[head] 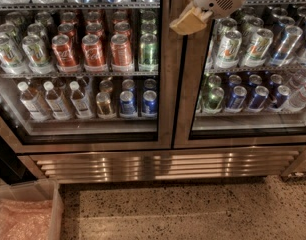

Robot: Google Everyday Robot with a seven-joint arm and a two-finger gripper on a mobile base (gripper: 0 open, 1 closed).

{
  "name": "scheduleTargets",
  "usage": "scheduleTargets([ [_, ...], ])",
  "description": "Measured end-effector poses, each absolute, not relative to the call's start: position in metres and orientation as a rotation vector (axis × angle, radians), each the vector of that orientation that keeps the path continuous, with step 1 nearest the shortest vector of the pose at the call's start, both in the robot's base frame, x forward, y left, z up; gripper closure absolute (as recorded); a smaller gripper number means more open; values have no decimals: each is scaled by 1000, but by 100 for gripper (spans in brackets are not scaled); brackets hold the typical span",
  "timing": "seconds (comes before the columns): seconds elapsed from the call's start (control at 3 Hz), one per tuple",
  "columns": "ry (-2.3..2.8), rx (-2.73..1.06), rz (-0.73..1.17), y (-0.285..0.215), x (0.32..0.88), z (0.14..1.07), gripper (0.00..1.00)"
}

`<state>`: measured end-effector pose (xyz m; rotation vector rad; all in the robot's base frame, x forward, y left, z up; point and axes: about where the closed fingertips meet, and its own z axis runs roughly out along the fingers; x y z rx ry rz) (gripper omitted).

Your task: Open left fridge door

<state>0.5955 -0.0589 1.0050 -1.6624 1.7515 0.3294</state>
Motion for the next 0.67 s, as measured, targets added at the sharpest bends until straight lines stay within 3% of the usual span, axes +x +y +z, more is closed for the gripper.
scheduleTargets([
  [0.67, 1742, -1674, 332, -58, 595, 1005, 100],
])
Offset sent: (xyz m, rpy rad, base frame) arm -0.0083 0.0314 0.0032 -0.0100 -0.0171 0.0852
